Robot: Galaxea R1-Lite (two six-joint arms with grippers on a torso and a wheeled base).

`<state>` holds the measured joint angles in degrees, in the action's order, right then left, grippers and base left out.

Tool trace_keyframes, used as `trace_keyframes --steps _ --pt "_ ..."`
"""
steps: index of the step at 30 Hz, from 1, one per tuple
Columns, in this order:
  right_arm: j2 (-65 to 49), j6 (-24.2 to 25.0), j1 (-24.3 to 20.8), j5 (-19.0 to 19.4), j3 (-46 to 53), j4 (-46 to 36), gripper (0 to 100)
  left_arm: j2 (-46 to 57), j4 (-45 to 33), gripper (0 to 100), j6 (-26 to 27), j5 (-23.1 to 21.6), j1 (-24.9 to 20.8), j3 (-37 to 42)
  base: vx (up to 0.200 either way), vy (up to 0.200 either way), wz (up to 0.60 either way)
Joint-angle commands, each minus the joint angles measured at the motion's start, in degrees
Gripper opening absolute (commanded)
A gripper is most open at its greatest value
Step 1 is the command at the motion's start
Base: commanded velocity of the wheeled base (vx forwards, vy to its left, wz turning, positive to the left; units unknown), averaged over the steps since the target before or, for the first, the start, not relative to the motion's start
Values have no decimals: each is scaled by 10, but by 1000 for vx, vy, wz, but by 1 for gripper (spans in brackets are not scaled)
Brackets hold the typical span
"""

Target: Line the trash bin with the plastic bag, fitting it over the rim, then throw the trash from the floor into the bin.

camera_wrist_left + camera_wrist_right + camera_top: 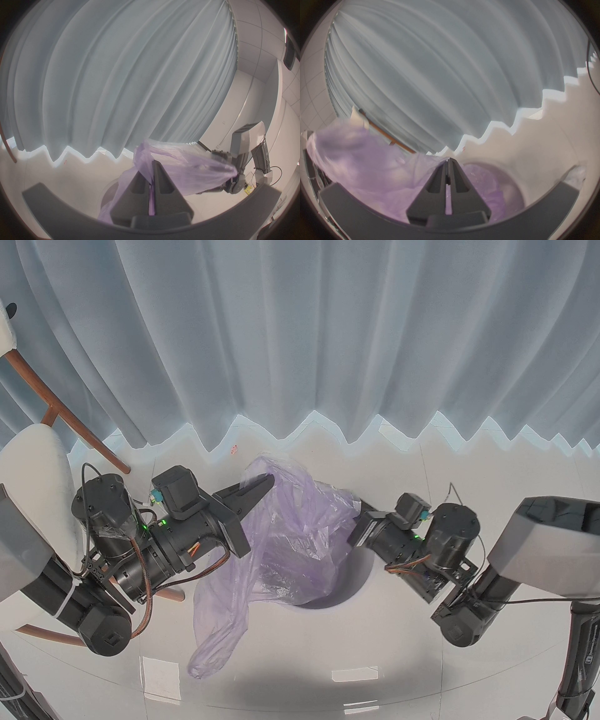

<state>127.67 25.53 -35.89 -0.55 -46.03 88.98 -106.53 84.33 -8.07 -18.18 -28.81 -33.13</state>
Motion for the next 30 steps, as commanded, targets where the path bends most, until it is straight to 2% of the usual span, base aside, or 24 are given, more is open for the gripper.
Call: trace_keyframes --steps 1,6,9,14,16,19,21,22,24,25,30 --pt "-103 0 29 -7 68 -17 0 4 -4 0 -7 2 -2 -11 0 0 0" --pt "-154 -9 20 -7 186 -43 0 6 -20 0 -55 6 -5 -27 0 0 0" --pt "-161 -21 8 -7 233 -67 0 7 -40 0 -74 25 -6 -42 0 0 0" --pt "-146 -22 -27 -5 277 -76 0 7 -61 0 -149 49 -16 -78 0 0 0" --pt "-133 -20 -37 -5 278 -75 0 7 -69 0 -166 54 -21 -84 0 0 0" --pt "-67 -17 -82 -7 268 -64 0 1 -79 0 -204 70 -49 -91 0 0 0" --pt "-32 -17 -111 -7 257 -49 0 -1 -75 0 -207 73 -55 -90 0 0 0" --pt "-32 -17 -111 -7 257 -49 0 -1 -75 0 -207 73 -55 -90 0 0 0" --pt "30 -16 -159 -8 229 -14 0 4 -77 0 -208 73 -56 -90 0 0 0" --pt "34 -17 -161 -8 227 -12 0 4 -78 0 -209 73 -56 -90 0 0 0" --pt "119 -14 -230 -10 145 10 0 6 -75 0 -210 73 -56 -89 0 0 0"
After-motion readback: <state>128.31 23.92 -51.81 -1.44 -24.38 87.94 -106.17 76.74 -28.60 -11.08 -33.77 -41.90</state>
